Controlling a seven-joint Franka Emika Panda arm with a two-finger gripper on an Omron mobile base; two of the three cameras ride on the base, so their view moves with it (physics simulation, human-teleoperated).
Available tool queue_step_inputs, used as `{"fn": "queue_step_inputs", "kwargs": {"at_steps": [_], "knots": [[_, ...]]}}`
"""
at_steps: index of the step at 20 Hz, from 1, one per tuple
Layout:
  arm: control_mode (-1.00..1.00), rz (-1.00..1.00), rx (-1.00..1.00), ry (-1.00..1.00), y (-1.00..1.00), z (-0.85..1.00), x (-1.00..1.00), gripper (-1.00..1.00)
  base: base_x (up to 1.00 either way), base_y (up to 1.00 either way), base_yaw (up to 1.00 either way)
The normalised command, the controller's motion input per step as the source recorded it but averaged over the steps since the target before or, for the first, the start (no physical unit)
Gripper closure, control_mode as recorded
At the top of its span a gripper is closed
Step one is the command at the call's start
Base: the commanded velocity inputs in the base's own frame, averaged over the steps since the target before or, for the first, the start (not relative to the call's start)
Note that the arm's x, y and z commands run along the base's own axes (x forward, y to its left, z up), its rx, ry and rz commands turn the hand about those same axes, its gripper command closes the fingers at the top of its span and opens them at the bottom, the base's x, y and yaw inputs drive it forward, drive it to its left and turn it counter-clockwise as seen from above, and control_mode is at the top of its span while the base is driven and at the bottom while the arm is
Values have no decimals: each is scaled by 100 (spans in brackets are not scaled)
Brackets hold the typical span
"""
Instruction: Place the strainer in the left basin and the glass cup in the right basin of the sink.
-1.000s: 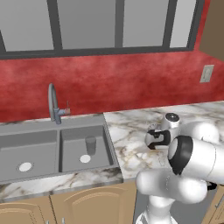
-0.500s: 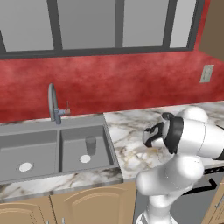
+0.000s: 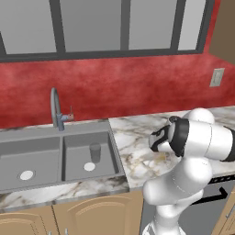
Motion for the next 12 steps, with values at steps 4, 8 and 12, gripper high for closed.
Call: {"fn": "queue_step_inputs", "kwargs": {"at_steps": [4, 8, 12], "knots": [[-100, 0, 0, 0, 0, 0, 0, 100, 0, 0, 0], [-100, 0, 0, 0, 0, 0, 0, 100, 0, 0, 0], [-100, 0, 0, 0, 0, 5, 0, 100, 0, 0, 0]]}}
